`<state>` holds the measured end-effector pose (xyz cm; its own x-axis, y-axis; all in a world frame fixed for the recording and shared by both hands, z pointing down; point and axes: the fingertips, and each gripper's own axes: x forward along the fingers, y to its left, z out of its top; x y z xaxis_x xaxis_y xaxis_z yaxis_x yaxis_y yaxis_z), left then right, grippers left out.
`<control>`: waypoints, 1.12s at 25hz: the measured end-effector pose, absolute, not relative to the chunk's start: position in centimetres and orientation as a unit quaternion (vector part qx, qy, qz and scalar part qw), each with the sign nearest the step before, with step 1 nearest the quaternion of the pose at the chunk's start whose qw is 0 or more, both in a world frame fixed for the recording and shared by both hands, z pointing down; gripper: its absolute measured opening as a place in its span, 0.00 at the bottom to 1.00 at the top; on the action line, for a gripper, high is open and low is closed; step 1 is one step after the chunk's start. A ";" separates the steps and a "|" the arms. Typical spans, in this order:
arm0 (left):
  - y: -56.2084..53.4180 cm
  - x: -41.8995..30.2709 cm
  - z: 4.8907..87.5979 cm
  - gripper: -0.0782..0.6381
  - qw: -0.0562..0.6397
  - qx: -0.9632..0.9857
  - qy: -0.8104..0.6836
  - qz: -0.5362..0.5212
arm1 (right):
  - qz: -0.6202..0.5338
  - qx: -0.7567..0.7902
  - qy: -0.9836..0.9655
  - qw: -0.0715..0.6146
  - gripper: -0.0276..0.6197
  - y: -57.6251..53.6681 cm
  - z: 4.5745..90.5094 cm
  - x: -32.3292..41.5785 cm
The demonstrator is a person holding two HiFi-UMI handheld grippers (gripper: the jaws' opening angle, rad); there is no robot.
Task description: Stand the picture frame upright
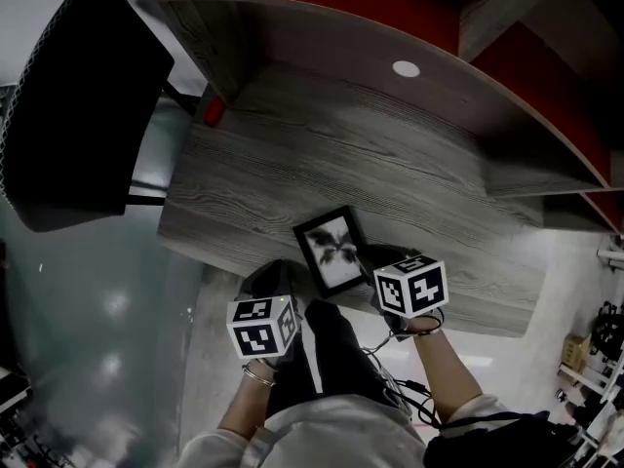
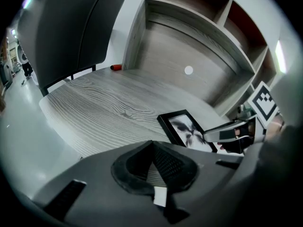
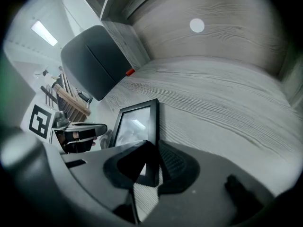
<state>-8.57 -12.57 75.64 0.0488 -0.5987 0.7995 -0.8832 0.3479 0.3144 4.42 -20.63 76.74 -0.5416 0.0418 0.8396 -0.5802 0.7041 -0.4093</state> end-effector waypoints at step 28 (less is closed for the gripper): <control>-15.1 -12.1 66.1 0.13 0.406 0.589 -0.685 0.135 | 0.347 0.271 -0.848 0.295 0.18 -23.1 64.9 1.9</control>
